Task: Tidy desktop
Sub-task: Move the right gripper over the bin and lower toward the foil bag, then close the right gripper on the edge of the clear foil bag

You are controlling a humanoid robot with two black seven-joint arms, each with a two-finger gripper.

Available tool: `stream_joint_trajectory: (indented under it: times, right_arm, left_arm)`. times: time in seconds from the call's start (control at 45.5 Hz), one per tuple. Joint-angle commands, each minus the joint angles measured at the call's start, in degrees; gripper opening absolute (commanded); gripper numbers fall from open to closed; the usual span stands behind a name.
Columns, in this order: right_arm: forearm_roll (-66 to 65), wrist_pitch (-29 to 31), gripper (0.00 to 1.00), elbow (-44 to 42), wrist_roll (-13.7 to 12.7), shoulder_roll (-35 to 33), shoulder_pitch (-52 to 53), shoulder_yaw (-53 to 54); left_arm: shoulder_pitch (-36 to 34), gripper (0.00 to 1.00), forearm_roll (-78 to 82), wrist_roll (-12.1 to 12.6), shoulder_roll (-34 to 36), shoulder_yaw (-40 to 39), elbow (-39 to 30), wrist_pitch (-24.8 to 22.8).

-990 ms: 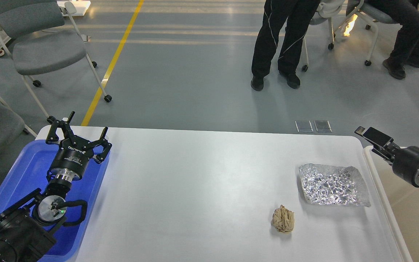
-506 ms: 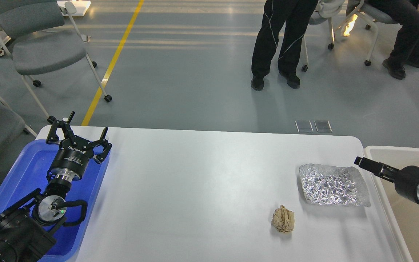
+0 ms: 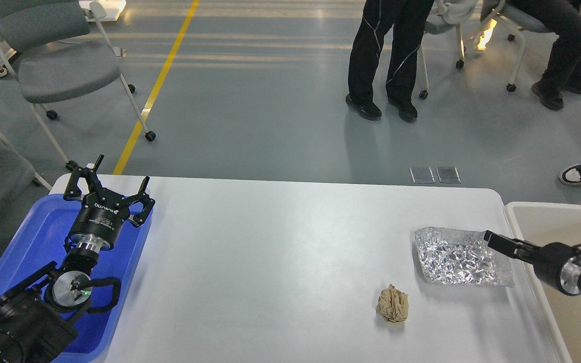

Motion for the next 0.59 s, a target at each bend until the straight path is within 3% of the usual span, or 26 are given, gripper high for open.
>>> stream_joint_trajectory:
  times: [0.0,0.154,0.308,0.572]
  right_arm:
    - [-0.34,-9.66,0.98,-8.59,3.25,6.36,1.72,-12.27]
    - [0.09,-13.53,0.98,-15.8,6.23,10.76,2.51,-18.17]
    - [0.71,-14.24,0.98,-24.59,7.47,15.42,2.51,-18.7]
    - [4.48,-14.15,0.98,-24.77,9.84,15.51,4.71,-18.08]
  left_arm:
    - [0.0,1.0,-0.01,0.0,0.0,0.05,-0.07,0.0]
    - [0.0,1.0,0.08,0.0,0.0,0.05,0.02,0.0]
    - [0.0,1.0,-0.01,0.0,0.0,0.05,0.02,0.0]
    - [0.0,1.0,0.08,0.0,0.0,0.05,-0.07,0.0]
